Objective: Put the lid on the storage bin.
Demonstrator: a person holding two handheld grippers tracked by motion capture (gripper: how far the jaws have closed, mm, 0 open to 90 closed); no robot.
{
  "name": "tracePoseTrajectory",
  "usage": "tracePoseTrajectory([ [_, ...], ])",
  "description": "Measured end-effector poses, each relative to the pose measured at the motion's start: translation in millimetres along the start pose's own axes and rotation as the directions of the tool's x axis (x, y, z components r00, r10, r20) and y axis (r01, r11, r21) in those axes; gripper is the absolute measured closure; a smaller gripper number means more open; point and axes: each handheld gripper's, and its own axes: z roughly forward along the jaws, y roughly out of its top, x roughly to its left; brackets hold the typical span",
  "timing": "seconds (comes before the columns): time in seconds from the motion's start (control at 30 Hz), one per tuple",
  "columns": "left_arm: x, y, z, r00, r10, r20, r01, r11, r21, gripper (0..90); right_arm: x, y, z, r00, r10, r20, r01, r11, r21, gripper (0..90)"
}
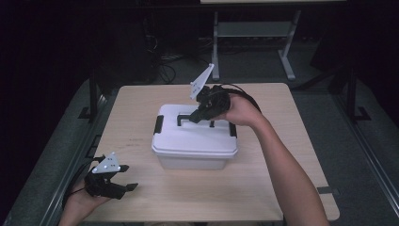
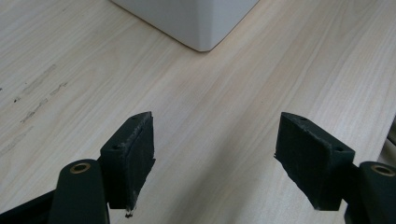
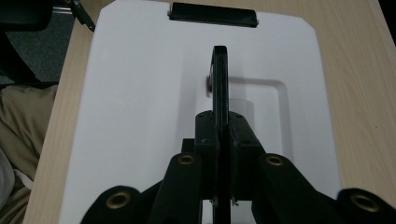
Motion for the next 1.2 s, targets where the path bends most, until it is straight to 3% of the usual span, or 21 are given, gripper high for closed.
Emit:
tracePoseTrajectory([
  [0.73,1.2,-2.9,0.4,0.9999,-0.011,0.002,0.011,0.9999,0.006,27.6,-18.4,0.1,22.4,0.9997,0.017,-0.018,-0.017,1.000,0.003,83.9],
  [1.2,1.2,-3.0,-0.1,0.9999,-0.013,0.000,0.013,0.9999,0.003,27.6,-19.5,1.1,30.6,0.9993,0.017,-0.033,-0.016,1.000,0.011,83.7],
])
